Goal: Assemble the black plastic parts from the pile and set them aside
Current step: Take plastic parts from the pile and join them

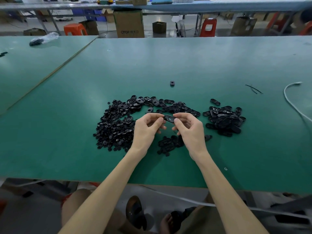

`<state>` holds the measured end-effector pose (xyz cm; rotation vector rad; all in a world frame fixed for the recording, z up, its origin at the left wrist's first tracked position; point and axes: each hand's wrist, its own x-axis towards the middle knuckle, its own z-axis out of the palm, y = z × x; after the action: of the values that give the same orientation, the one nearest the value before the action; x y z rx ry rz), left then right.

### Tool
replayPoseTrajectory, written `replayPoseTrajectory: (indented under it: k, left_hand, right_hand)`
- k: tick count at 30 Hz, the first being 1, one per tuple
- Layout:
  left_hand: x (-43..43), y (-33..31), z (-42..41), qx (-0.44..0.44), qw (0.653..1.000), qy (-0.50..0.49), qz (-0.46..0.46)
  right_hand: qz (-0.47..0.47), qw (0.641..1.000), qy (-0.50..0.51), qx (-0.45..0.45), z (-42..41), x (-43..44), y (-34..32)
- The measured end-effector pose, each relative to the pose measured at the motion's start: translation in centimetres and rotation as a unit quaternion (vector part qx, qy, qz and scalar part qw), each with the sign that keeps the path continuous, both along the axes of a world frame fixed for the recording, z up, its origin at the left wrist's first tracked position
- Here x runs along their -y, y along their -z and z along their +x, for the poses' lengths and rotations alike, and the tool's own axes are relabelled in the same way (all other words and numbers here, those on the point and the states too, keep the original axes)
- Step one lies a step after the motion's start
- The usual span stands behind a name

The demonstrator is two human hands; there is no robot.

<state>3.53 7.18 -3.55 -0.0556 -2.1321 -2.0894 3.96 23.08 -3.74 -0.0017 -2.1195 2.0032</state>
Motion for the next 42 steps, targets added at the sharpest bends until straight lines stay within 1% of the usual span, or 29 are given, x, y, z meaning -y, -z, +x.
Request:
replayPoseTrajectory:
  k: [12,16,21,31,40,42]
  left_hand:
    - [-0.03,0.27,0.06,-0.016,1.000,0.001,-0.020]
    - [-0.14,0.27,0.03,-0.006,1.000,-0.005,-0.021]
    - [-0.26,0.30,-0.14,-0.004,0.998,-0.021,-0.051]
    - [-0.39,0.10,0.15,-0.015,0.995,-0.017,-0.099]
    - [-0.24,-0.27,0.26,-0.021,0.994,-0.040,-0.099]
    - [-0.28,-0.28,0.30,-0.027,0.992,-0.043,-0.113]
  right_hand:
    - [0.018,1.000,-0.013,-0.005,0.30,-0.12,-0.19]
    - [0.021,1.000,-0.018,-0.002,0.31,-0.10,-0.23]
    - [0.021,0.999,-0.025,-0.003,0.31,-0.05,-0.27]
    - [0.033,0.999,-0.029,-0.007,0.31,0.01,-0.31]
    - [0.051,0.998,-0.042,-0.006,0.12,0.02,-0.21]
    - [0.057,0.998,-0.041,-0.007,0.13,0.02,-0.19]
